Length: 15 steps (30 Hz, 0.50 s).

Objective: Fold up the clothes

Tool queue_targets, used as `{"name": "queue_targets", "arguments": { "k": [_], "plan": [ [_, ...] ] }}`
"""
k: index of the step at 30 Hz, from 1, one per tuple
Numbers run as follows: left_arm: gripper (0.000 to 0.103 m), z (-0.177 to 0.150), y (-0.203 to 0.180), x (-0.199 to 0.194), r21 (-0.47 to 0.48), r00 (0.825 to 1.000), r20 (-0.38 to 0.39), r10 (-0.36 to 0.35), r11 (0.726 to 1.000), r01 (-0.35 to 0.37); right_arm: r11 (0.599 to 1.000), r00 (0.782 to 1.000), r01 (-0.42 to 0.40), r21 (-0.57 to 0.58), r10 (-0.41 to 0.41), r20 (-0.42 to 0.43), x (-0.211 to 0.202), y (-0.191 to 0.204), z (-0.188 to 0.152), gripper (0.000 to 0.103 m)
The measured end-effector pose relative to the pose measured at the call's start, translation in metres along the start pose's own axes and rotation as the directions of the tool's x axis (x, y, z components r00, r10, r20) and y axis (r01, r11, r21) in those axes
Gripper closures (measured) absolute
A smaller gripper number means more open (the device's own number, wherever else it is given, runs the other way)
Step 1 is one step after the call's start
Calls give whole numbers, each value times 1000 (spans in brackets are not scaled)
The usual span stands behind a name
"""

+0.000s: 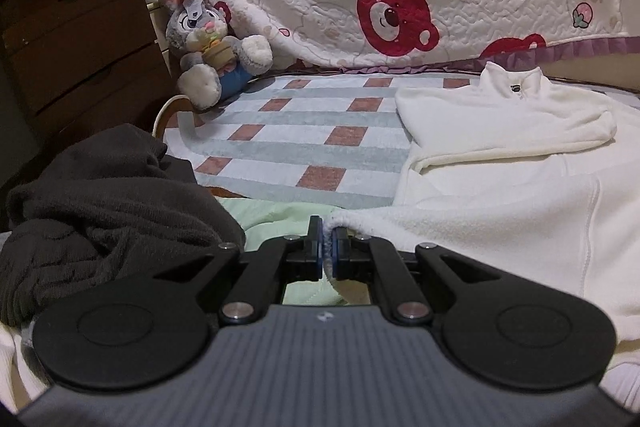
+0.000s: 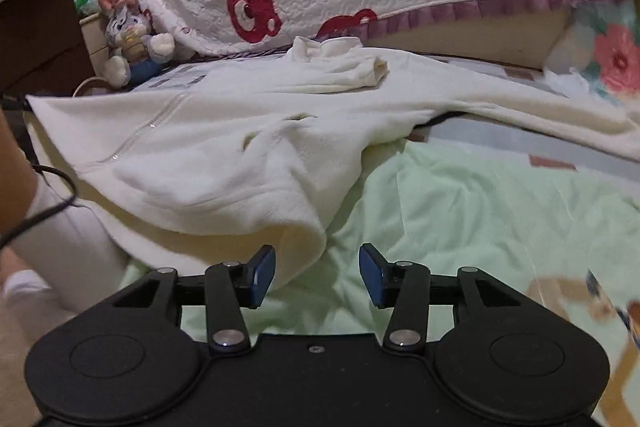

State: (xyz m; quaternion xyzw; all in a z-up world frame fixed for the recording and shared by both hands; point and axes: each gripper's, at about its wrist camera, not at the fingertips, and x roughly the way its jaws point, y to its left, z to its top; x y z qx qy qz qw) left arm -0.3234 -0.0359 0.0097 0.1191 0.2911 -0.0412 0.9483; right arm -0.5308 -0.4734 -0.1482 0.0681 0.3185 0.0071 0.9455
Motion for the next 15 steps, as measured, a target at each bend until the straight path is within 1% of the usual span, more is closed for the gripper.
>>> {"name": "queue_targets", "arguments": {
  "k": [1,2,3,4,5,6,7,8,10,11,12,15],
  "plan": [
    [99,-1,0,1,3,1000,-1,1,1000,-1,1000,1000,-12,-19,12,-6,8,-1,1,50],
    [99,-1,-1,1,5,1000,-2,1,1000,-1,999,999,-51,-3,51,-19,18,-5,2,45],
    [99,-1,-1,2,6,1000,-2,0,1000,0,993,994,-102,55,104,-26,26,-13,2,45],
    [99,-1,0,2,5,1000,-2,-2,1000,2,985,992,-120,122,122,-11,30,-21,1,47],
    [99,0,1,1,6,1000,-3,-4,1000,4,980,992,-122,155,118,34,25,-24,3,55],
    [99,0,1,1,10,1000,-5,-7,1000,7,977,990,-123,175,109,86,17,-26,5,68],
    [99,1,2,1,16,1000,-8,-10,1000,10,973,986,-125,196,99,137,9,-28,7,98],
    [99,1,2,0,21,1000,-10,-13,1000,14,965,975,-143,219,99,199,-7,-26,9,97],
    [99,0,2,2,29,999,-30,-11,999,12,946,939,-191,260,100,328,-46,-22,10,98],
    [99,-2,0,3,31,999,-45,-13,999,14,940,939,-171,296,64,338,-59,-20,5,98],
    [99,-4,-1,4,31,998,-63,-15,999,17,931,944,-136,338,19,329,-70,-19,-2,98],
    [99,-10,-7,8,67,995,-99,-24,997,31,917,953,-107,385,-15,301,-76,-17,-14,98]
  ]
}}
